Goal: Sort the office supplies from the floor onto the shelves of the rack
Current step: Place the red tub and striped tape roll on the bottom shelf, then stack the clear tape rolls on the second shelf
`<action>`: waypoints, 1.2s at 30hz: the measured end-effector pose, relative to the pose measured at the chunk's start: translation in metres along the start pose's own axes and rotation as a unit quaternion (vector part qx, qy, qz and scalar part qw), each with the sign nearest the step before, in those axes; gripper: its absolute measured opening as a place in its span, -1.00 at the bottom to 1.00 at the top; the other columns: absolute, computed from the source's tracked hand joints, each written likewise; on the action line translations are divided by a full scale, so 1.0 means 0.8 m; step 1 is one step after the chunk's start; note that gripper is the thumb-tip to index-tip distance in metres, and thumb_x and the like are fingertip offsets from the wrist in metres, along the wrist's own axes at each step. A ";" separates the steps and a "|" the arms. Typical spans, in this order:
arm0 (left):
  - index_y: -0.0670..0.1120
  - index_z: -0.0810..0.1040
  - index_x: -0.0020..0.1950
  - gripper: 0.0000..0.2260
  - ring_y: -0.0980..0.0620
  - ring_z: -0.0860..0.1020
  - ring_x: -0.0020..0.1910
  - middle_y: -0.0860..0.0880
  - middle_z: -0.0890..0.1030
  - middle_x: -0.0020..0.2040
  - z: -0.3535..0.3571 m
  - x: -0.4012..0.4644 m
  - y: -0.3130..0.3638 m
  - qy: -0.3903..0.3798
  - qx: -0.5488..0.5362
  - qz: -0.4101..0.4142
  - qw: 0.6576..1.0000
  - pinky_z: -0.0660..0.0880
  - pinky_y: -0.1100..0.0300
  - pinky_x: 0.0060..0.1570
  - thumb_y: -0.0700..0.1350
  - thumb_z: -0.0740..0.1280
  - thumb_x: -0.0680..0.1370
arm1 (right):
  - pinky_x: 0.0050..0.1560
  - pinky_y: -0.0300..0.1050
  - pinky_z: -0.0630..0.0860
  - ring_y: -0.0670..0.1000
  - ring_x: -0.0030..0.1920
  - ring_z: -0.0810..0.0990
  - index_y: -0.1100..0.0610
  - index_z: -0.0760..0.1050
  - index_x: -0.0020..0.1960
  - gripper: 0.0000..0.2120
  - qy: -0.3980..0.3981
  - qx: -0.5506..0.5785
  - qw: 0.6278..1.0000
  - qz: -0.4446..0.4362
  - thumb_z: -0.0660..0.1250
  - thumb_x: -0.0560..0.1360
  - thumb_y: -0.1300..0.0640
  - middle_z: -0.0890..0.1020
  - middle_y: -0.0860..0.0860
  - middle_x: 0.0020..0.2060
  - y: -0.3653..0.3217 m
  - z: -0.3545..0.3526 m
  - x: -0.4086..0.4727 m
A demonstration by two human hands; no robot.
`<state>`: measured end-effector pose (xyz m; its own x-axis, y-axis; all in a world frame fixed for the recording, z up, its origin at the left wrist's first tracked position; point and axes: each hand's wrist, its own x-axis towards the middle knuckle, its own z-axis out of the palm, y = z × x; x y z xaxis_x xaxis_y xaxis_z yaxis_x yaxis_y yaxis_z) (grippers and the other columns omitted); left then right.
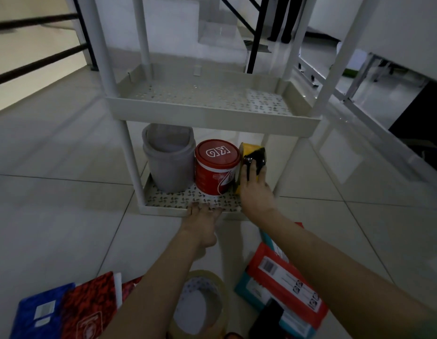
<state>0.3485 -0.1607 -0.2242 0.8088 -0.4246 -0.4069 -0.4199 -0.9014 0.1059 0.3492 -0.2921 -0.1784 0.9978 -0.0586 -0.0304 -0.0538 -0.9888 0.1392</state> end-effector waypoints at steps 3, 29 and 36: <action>-0.07 -0.20 0.54 -0.26 -0.26 -0.16 0.51 -0.20 -0.13 0.55 0.006 -0.010 0.000 0.009 0.044 0.003 0.999 -0.19 -0.08 0.49 -0.14 0.22 0.53 | 0.36 0.11 0.29 0.35 0.48 -0.01 0.30 -0.17 0.52 -0.41 -0.006 -0.016 1.000 -0.008 0.05 0.62 0.20 -0.08 0.31 0.49 -0.003 -0.008 0.001; -0.15 0.05 0.50 -0.49 -0.21 0.40 0.29 -0.25 0.30 0.39 -0.041 -0.186 0.027 -0.154 0.131 0.022 0.979 0.39 0.00 0.13 -0.11 0.16 0.61 | 0.29 0.09 0.32 0.24 0.38 0.24 0.09 0.13 0.49 -0.45 -0.223 -0.109 0.939 -0.239 0.21 0.56 0.06 0.23 0.23 0.39 -0.038 -0.077 -0.161; -0.21 0.28 0.45 -0.54 -0.15 0.35 0.37 -0.20 0.33 0.43 0.007 -0.230 0.043 -0.196 0.176 0.053 0.963 0.33 0.01 0.31 -0.08 0.24 0.58 | 0.24 0.01 0.37 0.19 0.33 0.36 0.19 0.24 0.44 -0.53 -0.246 -0.132 0.916 -0.289 0.19 0.57 0.10 0.35 0.19 0.35 -0.057 -0.080 -0.208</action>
<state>0.1828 -0.1127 -0.1505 0.5645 -0.3854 -0.7300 -0.6613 -0.7403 -0.1206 0.1880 -0.2281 -0.1166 0.7149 0.3450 -0.6082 0.5540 -0.8102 0.1916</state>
